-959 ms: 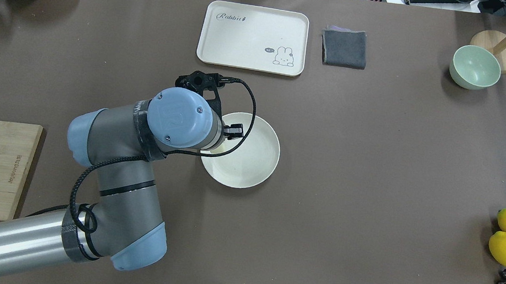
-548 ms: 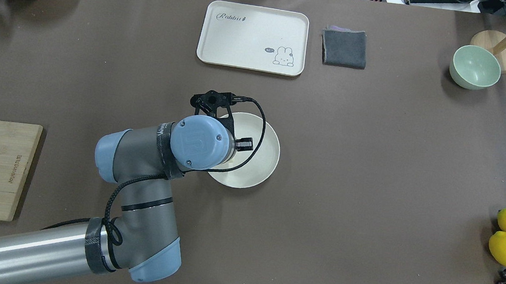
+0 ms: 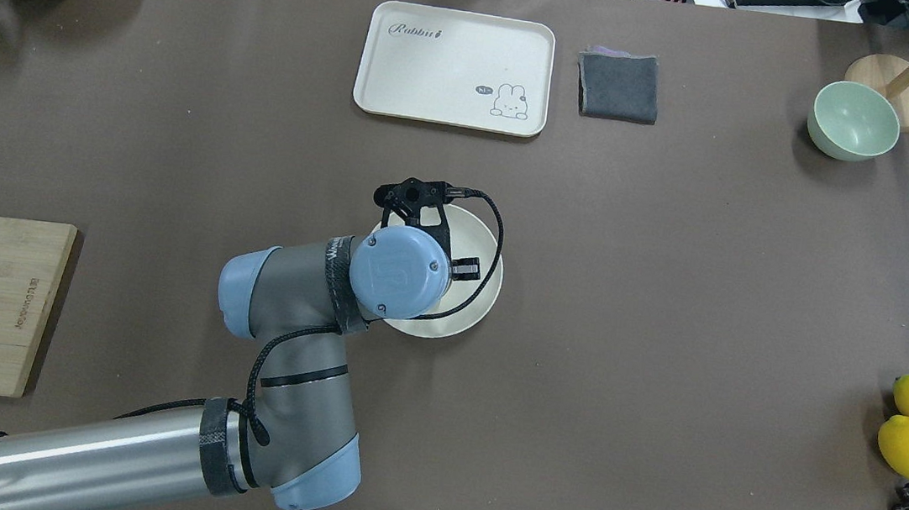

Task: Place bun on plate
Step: 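Carry the bun with the left gripper over the white plate and lower it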

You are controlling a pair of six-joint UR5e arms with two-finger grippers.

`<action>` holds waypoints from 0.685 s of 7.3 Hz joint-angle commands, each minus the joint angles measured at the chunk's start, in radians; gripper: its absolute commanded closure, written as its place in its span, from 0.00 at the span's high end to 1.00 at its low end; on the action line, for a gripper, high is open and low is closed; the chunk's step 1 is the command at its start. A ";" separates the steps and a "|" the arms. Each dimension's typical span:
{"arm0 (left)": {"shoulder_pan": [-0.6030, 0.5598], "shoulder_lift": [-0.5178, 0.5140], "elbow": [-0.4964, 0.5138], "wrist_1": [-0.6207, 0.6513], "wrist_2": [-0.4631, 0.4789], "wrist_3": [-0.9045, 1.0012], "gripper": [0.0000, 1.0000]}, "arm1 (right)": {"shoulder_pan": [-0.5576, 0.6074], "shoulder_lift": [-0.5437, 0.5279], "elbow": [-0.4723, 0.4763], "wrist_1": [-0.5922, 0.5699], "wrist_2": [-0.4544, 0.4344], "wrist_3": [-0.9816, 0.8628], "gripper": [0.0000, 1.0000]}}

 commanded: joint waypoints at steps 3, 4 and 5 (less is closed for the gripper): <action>-0.002 -0.002 -0.005 -0.011 -0.001 0.004 0.97 | 0.000 0.012 0.000 0.000 0.005 0.003 1.00; -0.025 0.001 -0.053 0.001 -0.007 0.007 0.97 | 0.000 0.013 0.000 0.000 0.005 0.003 1.00; -0.083 0.023 -0.133 0.073 -0.030 0.048 0.97 | 0.000 0.016 0.000 0.000 0.005 0.003 1.00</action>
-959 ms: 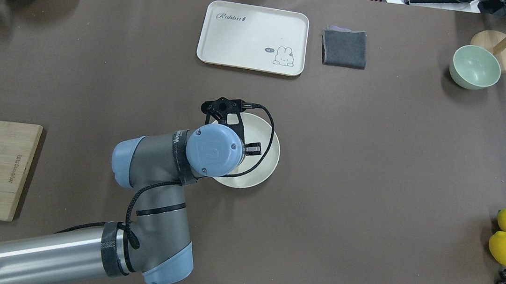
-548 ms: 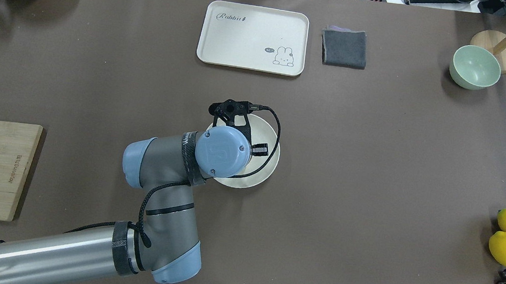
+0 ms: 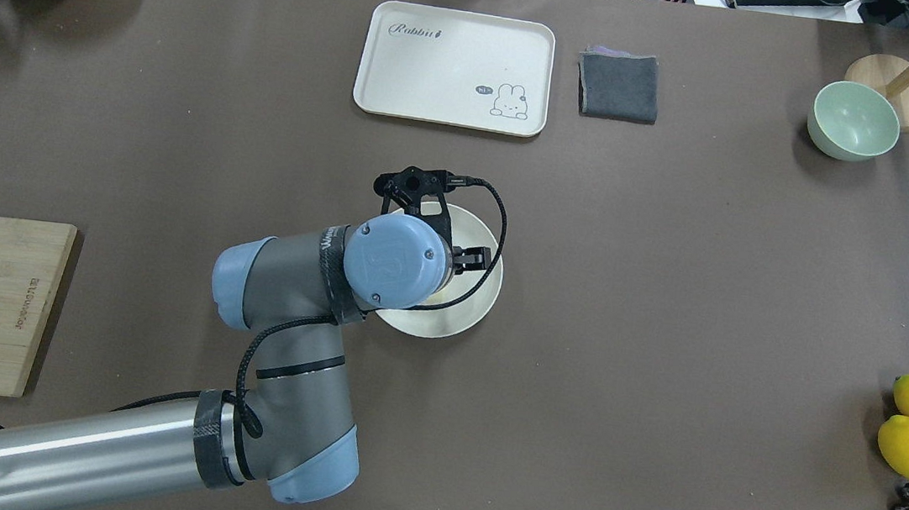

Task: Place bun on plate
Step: 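Open the left gripper and withdraw it from the plate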

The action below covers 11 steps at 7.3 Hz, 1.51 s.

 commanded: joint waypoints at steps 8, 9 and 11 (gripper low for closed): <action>-0.722 0.445 -0.249 0.064 -0.493 0.766 0.98 | 0.000 0.008 0.000 0.000 0.025 0.000 1.00; -0.871 0.471 -0.199 0.078 -0.675 0.947 0.98 | 0.000 0.005 -0.001 -0.002 0.025 0.000 1.00; -1.049 0.520 -0.097 0.159 -0.707 1.248 0.98 | 0.000 -0.003 -0.005 -0.009 0.023 0.000 1.00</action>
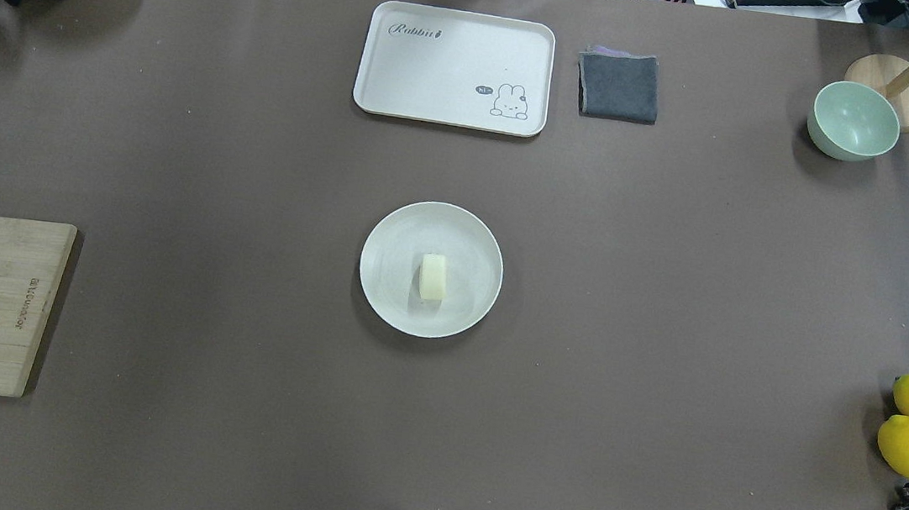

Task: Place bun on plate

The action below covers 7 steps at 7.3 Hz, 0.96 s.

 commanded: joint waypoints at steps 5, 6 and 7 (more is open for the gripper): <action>-0.297 0.293 0.147 0.018 -0.155 0.524 0.98 | -0.003 0.018 -0.053 0.003 -0.001 0.052 1.00; -0.303 0.299 0.135 0.019 -0.154 0.523 0.98 | -0.003 0.022 -0.052 0.003 -0.001 0.054 1.00; -0.303 0.299 0.137 0.021 -0.152 0.523 0.98 | -0.005 0.050 -0.053 -0.001 0.000 0.060 1.00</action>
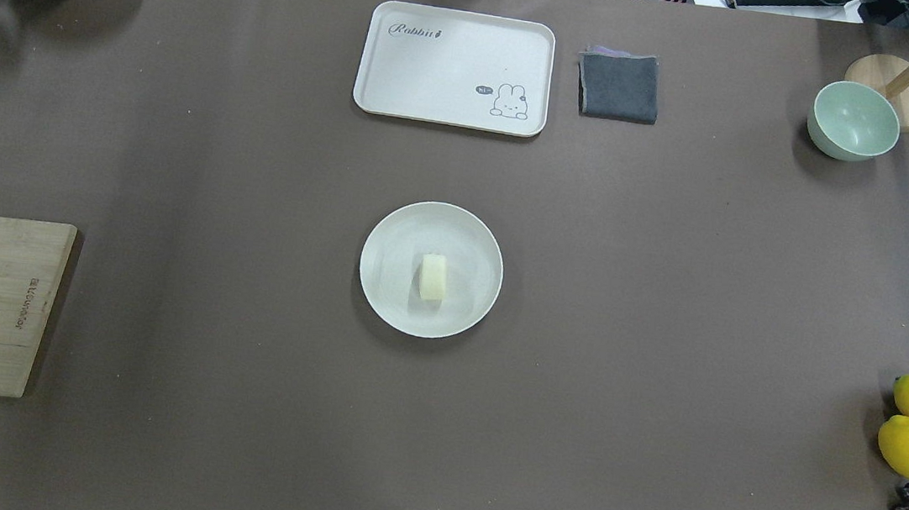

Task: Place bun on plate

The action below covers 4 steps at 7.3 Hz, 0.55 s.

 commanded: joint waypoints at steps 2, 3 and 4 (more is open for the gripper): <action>-0.005 0.006 -0.007 0.000 0.004 0.000 0.98 | -0.035 0.075 -0.024 0.000 0.000 0.058 1.00; -0.005 0.006 -0.001 0.000 0.006 0.003 0.98 | -0.035 0.101 -0.059 0.000 0.000 0.057 1.00; -0.005 0.006 -0.004 0.000 0.004 0.003 0.98 | -0.035 0.106 -0.073 0.001 0.000 0.057 1.00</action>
